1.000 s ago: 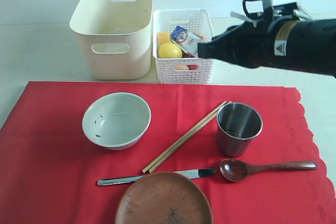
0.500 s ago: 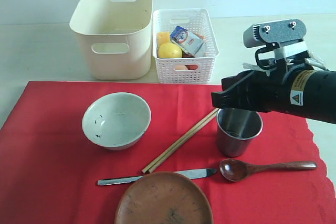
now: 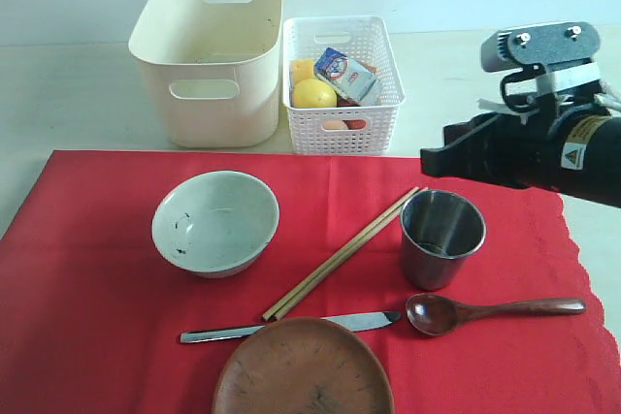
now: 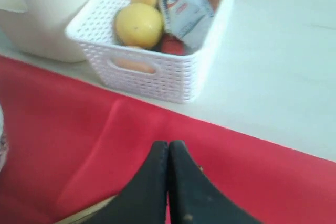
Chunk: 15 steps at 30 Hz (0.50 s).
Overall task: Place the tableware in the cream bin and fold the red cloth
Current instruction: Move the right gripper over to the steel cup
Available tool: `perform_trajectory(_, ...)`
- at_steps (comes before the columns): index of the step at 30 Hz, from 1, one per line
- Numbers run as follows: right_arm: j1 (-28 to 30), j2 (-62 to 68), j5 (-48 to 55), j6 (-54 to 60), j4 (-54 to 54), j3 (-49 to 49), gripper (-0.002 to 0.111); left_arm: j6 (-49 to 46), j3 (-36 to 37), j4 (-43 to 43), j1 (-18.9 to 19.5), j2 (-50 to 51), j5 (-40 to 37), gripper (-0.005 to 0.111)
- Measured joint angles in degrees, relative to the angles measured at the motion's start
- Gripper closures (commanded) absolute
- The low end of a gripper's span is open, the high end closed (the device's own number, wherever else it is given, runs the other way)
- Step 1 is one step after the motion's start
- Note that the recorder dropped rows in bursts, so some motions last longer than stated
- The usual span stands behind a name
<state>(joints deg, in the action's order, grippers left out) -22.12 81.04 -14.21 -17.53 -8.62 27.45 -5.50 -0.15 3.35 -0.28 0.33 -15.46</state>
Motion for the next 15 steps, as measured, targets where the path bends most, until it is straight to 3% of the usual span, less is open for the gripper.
perform_trajectory(6,8.47,-0.03,4.38,1.28,2.31,0.00,0.108,0.00,0.00,0.00,0.00,0.00,0.00,0.106)
perform_trajectory(12,9.48,-0.13,10.26,0.63,2.56,0.00,0.108,0.00,0.00,0.00,0.00,0.00,0.00,0.106)
perform_trajectory(15,9.48,-0.12,11.33,-1.40,2.56,0.00,0.099,0.00,0.00,0.00,0.00,0.00,0.00,0.106)
